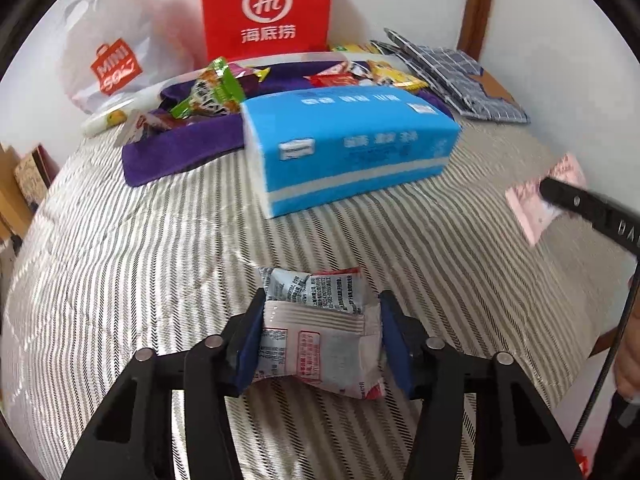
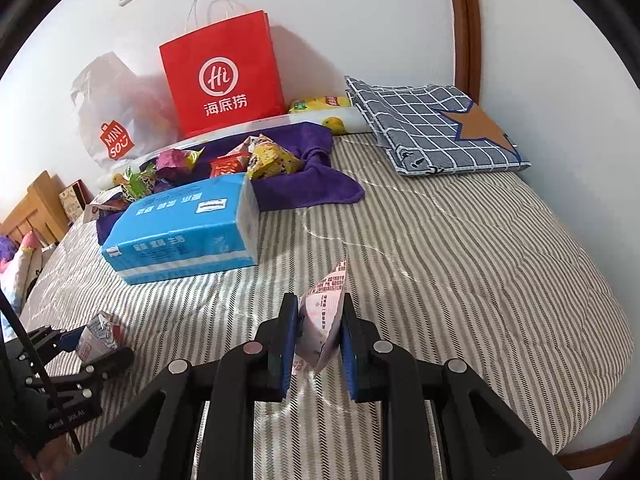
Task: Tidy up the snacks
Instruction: 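Grasp the white snack packet with the left tool while the right tool holds the wrapper, then carry the white packet and wrapper over the purple towel with both tools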
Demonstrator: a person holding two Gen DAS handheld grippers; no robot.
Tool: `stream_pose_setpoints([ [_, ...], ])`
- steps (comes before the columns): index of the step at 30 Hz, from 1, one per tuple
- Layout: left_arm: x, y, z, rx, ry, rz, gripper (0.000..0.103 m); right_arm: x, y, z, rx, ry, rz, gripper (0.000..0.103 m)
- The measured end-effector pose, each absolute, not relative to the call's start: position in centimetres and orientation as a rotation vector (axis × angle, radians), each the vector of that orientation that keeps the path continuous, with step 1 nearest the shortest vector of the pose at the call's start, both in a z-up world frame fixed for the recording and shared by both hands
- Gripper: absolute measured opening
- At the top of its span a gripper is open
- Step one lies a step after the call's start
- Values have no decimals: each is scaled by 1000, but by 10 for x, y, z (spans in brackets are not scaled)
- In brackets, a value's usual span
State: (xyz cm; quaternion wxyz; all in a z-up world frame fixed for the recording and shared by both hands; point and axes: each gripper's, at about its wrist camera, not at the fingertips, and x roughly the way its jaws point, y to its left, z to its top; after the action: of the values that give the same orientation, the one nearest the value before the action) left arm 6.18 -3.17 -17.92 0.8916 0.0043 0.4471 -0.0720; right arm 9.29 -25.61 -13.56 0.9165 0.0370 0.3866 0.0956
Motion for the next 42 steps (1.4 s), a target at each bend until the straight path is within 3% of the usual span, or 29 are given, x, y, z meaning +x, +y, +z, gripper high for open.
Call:
stream_pose_setpoints([
  [8, 68, -1, -176, -140, 954, -198, 33, 96, -246, -134, 56, 791, 200, 15],
  [42, 83, 40, -130, -244, 832, -250, 33, 107, -215, -87, 41, 694, 303, 14],
])
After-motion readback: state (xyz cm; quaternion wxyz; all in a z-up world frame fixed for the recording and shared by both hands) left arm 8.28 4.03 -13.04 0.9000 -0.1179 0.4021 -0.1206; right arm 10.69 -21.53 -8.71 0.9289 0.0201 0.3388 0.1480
